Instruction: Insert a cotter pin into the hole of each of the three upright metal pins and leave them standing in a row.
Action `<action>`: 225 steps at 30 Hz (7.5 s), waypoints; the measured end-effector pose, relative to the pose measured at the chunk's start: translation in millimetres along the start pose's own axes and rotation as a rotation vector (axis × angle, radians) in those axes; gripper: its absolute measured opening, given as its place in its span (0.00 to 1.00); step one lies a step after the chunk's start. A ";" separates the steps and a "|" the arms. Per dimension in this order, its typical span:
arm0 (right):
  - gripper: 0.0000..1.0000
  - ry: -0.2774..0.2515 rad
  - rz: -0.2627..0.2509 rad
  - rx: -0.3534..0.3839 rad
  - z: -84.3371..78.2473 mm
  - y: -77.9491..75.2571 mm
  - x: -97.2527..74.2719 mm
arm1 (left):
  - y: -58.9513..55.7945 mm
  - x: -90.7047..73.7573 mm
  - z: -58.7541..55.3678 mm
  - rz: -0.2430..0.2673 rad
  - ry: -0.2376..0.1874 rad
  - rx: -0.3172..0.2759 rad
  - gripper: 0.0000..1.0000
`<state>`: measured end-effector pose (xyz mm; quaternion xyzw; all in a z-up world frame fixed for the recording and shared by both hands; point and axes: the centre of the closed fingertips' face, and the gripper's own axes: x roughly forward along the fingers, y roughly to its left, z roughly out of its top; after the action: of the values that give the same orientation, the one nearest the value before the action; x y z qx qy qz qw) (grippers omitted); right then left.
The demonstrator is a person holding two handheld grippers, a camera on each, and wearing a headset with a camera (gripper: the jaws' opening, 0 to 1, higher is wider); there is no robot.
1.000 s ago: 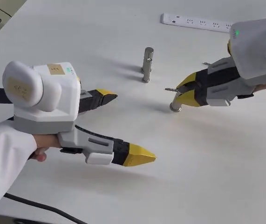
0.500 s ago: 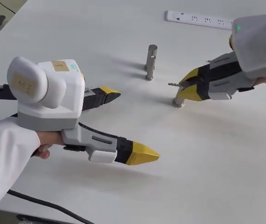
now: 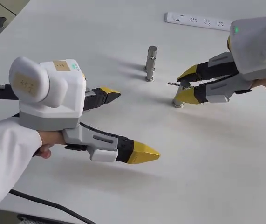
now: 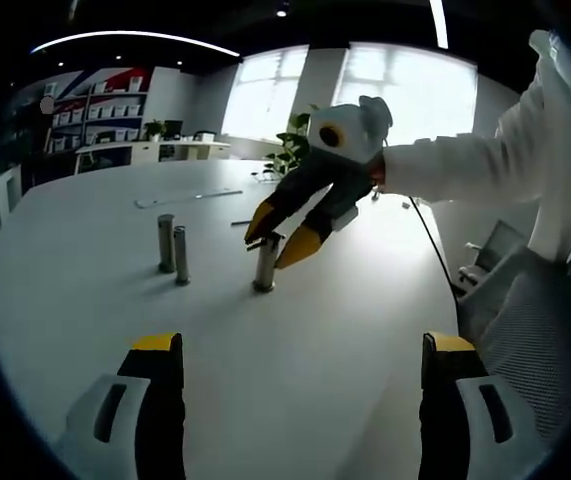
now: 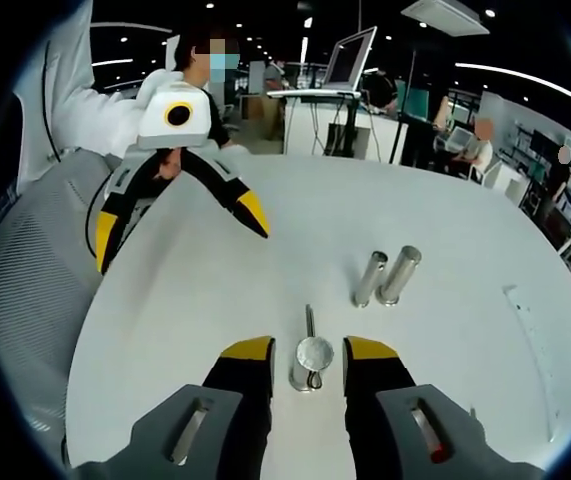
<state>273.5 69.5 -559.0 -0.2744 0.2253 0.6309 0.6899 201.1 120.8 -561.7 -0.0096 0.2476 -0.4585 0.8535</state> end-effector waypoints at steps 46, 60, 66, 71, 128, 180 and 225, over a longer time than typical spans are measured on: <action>0.98 -0.253 -0.434 0.613 -53.9 63.4 -105.7 | 35.6 -4.0 53.7 0.076 -0.158 -0.089 0.91; 0.98 -0.291 -0.501 0.647 -55.1 66.0 -121.0 | 73.6 18.0 91.6 0.188 -0.208 -0.078 0.73; 0.95 -0.307 -0.520 0.665 -56.2 64.0 -125.0 | 91.5 38.6 95.2 0.224 -0.154 -0.044 0.59; 0.94 -0.344 -0.540 0.683 -54.4 59.5 -132.6 | 100.3 51.8 96.9 0.244 -0.146 -0.049 0.48; 0.91 -0.332 -0.555 0.718 -56.1 67.7 -132.6 | 101.3 28.5 91.6 0.324 -0.025 0.090 0.07; 0.94 -0.276 -0.517 0.691 -55.7 84.8 -126.0 | -21.1 68.8 28.7 0.203 0.030 0.142 0.07; 0.91 -0.255 -0.458 0.704 -54.4 98.6 -118.0 | -18.5 71.4 15.9 0.232 0.052 0.149 0.27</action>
<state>165.3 -49.4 -531.4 0.0146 0.2728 0.3751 0.8858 226.3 50.5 -572.7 0.0942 0.2346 -0.3741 0.8923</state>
